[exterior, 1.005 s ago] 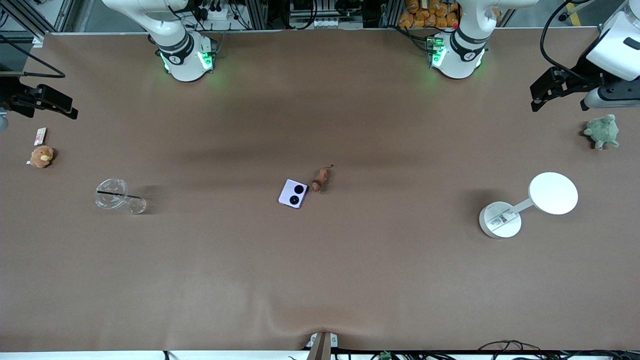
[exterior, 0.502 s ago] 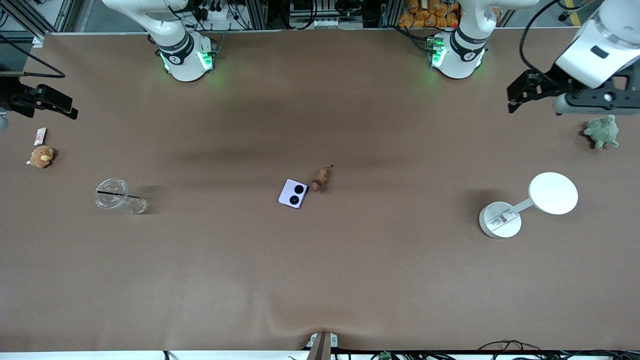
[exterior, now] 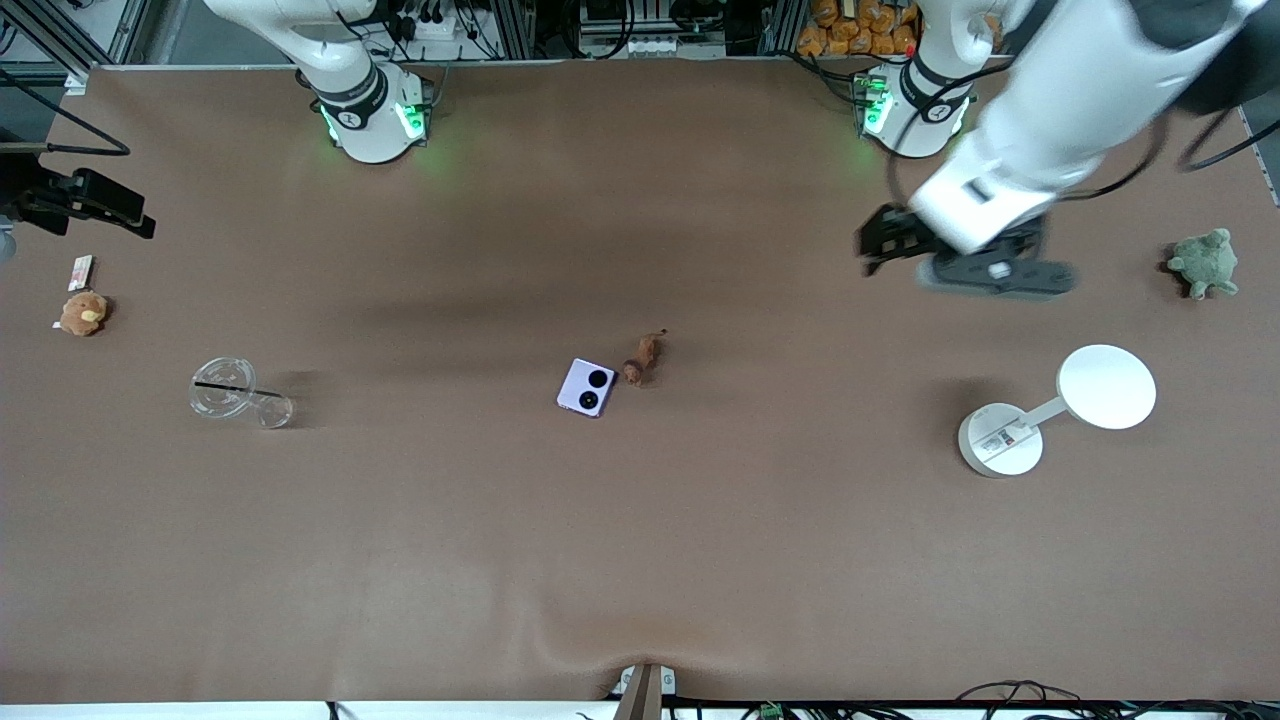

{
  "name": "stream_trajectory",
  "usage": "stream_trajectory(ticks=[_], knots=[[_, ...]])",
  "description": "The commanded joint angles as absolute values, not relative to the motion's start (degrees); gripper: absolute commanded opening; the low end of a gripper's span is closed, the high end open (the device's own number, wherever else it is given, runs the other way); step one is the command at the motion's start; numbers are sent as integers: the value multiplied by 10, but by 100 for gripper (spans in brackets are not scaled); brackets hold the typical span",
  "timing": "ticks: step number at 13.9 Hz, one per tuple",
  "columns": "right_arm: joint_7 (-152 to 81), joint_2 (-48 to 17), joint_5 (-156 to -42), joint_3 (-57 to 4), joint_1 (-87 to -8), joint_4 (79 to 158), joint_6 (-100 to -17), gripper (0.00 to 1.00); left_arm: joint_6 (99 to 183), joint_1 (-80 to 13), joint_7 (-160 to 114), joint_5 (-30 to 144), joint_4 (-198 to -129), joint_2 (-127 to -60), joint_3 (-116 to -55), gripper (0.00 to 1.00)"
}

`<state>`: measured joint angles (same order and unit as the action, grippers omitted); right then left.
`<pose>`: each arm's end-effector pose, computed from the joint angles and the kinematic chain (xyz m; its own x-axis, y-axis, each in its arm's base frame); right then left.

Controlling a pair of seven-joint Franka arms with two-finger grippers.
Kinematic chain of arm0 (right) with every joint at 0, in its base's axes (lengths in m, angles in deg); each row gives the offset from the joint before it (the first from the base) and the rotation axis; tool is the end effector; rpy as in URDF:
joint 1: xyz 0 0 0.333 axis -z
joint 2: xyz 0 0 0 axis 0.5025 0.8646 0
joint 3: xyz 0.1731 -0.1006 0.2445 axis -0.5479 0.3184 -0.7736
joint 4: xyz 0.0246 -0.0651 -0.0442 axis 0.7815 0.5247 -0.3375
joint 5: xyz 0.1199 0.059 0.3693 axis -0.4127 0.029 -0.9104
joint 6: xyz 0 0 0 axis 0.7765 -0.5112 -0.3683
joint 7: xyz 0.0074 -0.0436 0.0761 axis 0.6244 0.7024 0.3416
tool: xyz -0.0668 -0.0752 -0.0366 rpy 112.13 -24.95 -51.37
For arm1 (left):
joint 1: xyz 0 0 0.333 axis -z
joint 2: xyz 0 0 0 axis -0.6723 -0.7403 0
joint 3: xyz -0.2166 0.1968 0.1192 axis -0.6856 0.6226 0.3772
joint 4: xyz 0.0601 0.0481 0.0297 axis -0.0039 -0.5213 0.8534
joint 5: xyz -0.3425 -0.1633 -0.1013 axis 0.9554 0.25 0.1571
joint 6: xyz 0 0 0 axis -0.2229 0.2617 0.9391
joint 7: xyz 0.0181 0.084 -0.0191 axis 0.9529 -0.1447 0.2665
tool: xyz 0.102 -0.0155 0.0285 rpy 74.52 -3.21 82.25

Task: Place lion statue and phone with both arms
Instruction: 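Move the left gripper over the brown lion statue beside the phone, then lower the left gripper and close it on the lion statue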

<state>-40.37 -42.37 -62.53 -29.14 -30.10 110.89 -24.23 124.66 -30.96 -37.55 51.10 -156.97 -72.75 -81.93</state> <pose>0.5199 -0.0287 0.6330 0.9913 -0.0550 -0.1194 -0.0559 -0.9984 -0.0044 0.5340 -0.2598 0.5686 0.9969 -0.0742 0.0258 -0.0762 -0.9934 0.0862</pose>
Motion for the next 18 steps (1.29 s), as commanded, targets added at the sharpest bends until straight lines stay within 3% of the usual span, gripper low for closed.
stream_trajectory(ticks=[1, 6, 11, 18], knots=[[-397, -421, -617, -295, -295, 1100, -238, 100, 1290, -288, -417, 514, -1555, -778, -841, 100], [-397, -420, -617, -295, -294, 1100, -238, 100, 1375, -206, -440, 502, -1544, -877, -838, 100], [-397, -420, -617, -295, -294, 1101, -238, 100, 1403, -130, -527, 449, -1446, -1003, -831, 100], [-397, -420, -617, -295, -294, 1101, -238, 100, 1483, -75, -576, 428, -1440, -1081, -827, 100]])
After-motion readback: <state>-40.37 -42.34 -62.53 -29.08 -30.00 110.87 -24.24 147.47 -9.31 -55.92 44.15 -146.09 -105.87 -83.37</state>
